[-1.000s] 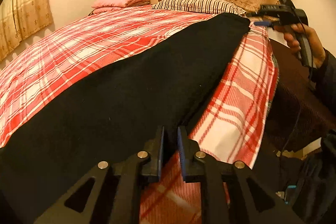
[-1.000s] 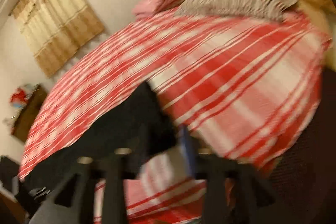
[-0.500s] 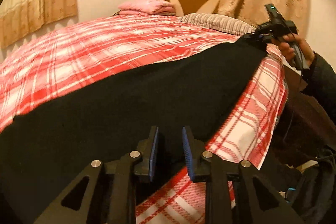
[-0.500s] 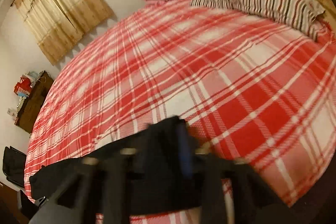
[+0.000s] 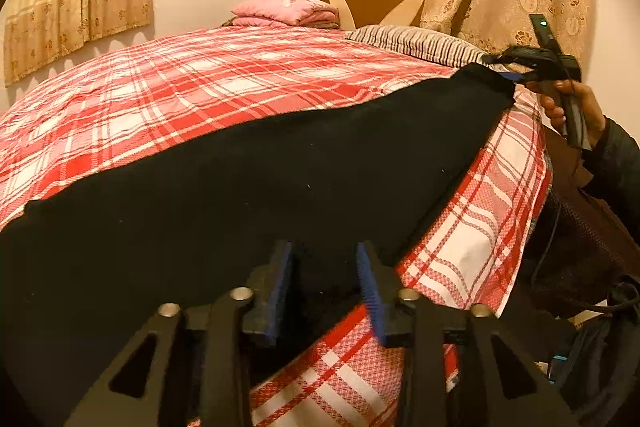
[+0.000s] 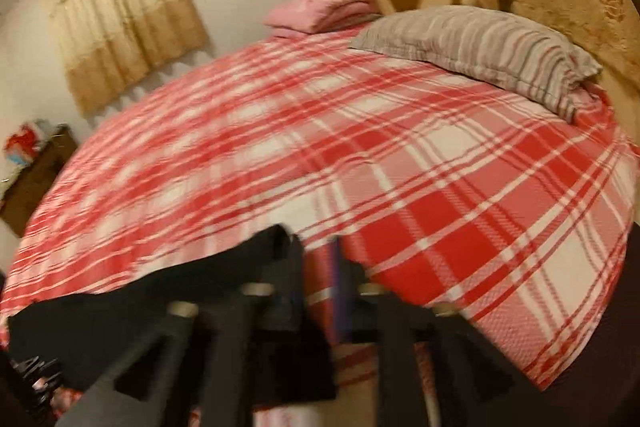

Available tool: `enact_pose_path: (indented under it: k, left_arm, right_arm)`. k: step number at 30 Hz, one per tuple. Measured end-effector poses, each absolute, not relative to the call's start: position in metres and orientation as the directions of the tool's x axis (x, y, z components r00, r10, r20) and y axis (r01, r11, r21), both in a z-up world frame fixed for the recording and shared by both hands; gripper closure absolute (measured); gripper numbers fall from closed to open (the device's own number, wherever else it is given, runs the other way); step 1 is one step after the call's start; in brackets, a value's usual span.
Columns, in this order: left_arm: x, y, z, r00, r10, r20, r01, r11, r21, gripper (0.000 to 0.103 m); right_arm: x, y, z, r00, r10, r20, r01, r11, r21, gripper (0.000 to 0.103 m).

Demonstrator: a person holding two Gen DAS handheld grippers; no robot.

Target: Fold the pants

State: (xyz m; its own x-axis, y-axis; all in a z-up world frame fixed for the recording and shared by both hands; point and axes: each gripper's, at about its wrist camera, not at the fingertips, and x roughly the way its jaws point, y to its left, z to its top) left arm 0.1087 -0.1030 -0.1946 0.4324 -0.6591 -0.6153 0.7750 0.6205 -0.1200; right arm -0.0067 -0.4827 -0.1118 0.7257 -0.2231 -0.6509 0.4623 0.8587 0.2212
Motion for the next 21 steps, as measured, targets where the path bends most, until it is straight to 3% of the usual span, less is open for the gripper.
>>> enact_pose_path:
  k: [1, 6, 7, 9, 12, 18, 20, 21]
  left_arm:
    - [0.109, -0.103, -0.193, 0.443, -0.658, -0.609, 0.771, 0.627, -0.116, 0.054]
    - [0.109, -0.103, -0.189, 0.464, -0.655, -0.596, 0.76, 0.64, -0.112, 0.05]
    - [0.109, -0.104, -0.189, 0.465, -0.654, -0.597, 0.76, 0.641, -0.11, 0.05]
    - [0.11, -0.103, -0.191, 0.463, -0.649, -0.604, 0.758, 0.643, -0.11, 0.05]
    - [0.113, -0.101, -0.193, 0.462, -0.644, -0.61, 0.753, 0.648, -0.115, 0.05]
    - [0.116, -0.098, -0.198, 0.456, -0.643, -0.615, 0.749, 0.65, -0.125, 0.049]
    - [0.115, -0.1, -0.197, 0.455, -0.643, -0.616, 0.752, 0.648, -0.122, 0.047]
    - [0.115, -0.1, -0.197, 0.457, -0.641, -0.617, 0.75, 0.65, -0.121, 0.047]
  right_arm:
    - [-0.009, -0.479, -0.107, 0.749, -0.188, -0.635, 0.428, 0.869, 0.248, 0.021]
    - [0.01, -0.47, -0.098, 0.755, -0.135, -0.642, 0.384, 0.884, 0.265, 0.032]
    - [0.012, -0.472, -0.099, 0.754, -0.122, -0.645, 0.382, 0.881, 0.28, 0.037]
    - [0.026, -0.479, -0.11, 0.698, -0.104, -0.708, 0.409, 0.87, 0.275, 0.072]
    - [0.036, -0.483, -0.126, 0.645, -0.074, -0.76, 0.418, 0.867, 0.27, 0.093]
    - [0.009, -0.46, -0.104, 0.758, -0.196, -0.622, 0.385, 0.904, 0.185, 0.095]
    - [0.018, -0.46, -0.117, 0.703, -0.237, -0.671, 0.413, 0.904, 0.113, 0.093]
    - [0.025, -0.463, -0.127, 0.661, -0.251, -0.707, 0.432, 0.898, 0.085, 0.087]
